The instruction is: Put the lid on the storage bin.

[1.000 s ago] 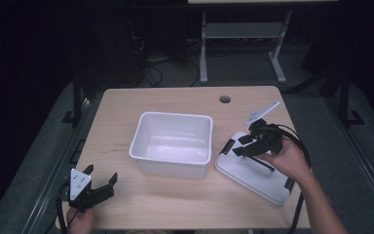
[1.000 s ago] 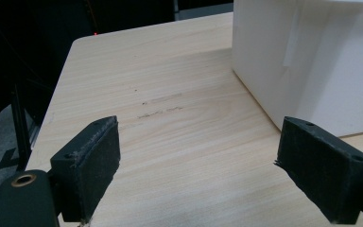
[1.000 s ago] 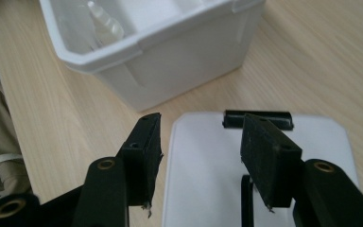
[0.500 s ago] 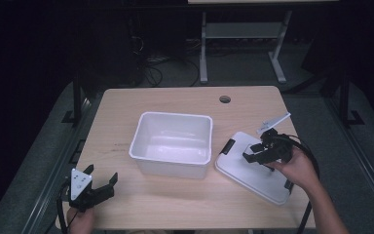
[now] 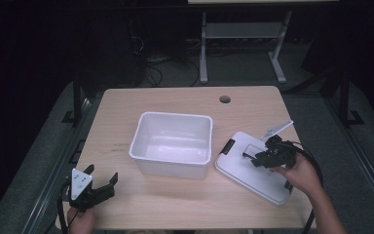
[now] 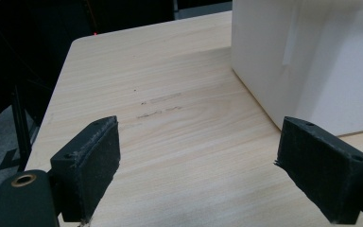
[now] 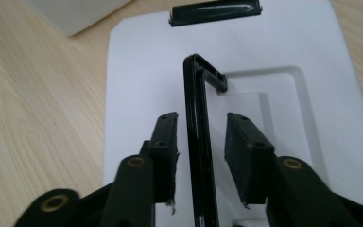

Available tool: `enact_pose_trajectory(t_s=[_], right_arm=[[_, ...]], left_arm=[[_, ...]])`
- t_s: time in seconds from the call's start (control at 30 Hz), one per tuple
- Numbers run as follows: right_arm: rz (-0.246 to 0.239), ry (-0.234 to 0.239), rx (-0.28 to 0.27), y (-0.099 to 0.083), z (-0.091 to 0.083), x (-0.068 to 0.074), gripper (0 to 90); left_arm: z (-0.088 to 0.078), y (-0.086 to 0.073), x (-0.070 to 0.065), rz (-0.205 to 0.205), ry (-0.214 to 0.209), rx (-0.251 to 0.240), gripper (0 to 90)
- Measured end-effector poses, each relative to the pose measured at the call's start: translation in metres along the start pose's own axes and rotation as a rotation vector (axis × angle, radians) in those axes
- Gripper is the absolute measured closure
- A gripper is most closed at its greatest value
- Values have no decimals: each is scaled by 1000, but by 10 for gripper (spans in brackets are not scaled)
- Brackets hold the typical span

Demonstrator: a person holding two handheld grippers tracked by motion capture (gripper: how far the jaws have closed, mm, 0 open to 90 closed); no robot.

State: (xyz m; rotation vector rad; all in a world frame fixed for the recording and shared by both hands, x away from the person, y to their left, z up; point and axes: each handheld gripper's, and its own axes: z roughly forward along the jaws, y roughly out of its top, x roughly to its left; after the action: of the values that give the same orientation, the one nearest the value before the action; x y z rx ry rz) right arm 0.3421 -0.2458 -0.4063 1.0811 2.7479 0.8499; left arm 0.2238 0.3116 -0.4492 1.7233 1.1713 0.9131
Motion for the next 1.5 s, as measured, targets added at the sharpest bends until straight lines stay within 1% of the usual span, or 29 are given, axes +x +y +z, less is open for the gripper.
enact_pose_trajectory(t_s=[0.07, 0.1, 0.17, 0.33, 0.47, 0.53, 0.73, 0.83, 1.0, 1.1, 1.17, 1.23, 1.33, 1.43, 1.47, 1.5], right_arm=[[4, 0, -1, -1, 1, 0, 691], [0, -2, 14, -2, 2, -1, 710], [-2, -3, 14, -2, 2, -1, 711], [-21, -9, 6, -2, 1, 0, 780], [-22, -11, -2, -2, 0, -2, 793], [-28, -21, -11, -3, -1, -3, 806], [-16, -17, -27, -6, -4, -10, 839], [-8, -3, -34, -7, -5, -14, 841], [-12, -2, -31, -8, -6, -14, 844], [-28, -12, -37, -7, -14, -11, 845], [-28, -13, -42, -7, -17, -10, 845], [-42, -15, -48, -5, -23, -8, 845], [-51, -15, -55, -2, -31, -4, 844], [-69, -18, -59, 1, -39, 1, 845], [-76, -22, -60, 3, -44, 3, 845], [-76, -22, -60, 3, -44, 3, 845]], left_arm=[[0, 0, 0, 2, -1, 1, 130], [0, 0, 0, 2, -1, 2, 130], [0, 0, 0, 2, 0, 1, 130], [0, 0, 0, 0, 2, 0, 130], [0, 0, 0, 0, 1, 0, 130], [0, 0, -1, 3, 1, 2, 130], [0, 0, 0, 3, 1, 4, 130], [0, 0, 0, -2, 0, 1, 130], [0, 0, 1, -7, 1, 1, 130], [0, 0, 1, -7, 1, 1, 130], [0, 0, 1, -7, 2, 0, 130], [0, 0, 1, -6, 0, 0, 130], [0, 0, 0, -6, 1, -1, 130], [0, 0, 0, -5, -1, -1, 130], [0, 0, 0, -5, -1, -2, 130], [0, 0, 0, -6, -1, -2, 130]])
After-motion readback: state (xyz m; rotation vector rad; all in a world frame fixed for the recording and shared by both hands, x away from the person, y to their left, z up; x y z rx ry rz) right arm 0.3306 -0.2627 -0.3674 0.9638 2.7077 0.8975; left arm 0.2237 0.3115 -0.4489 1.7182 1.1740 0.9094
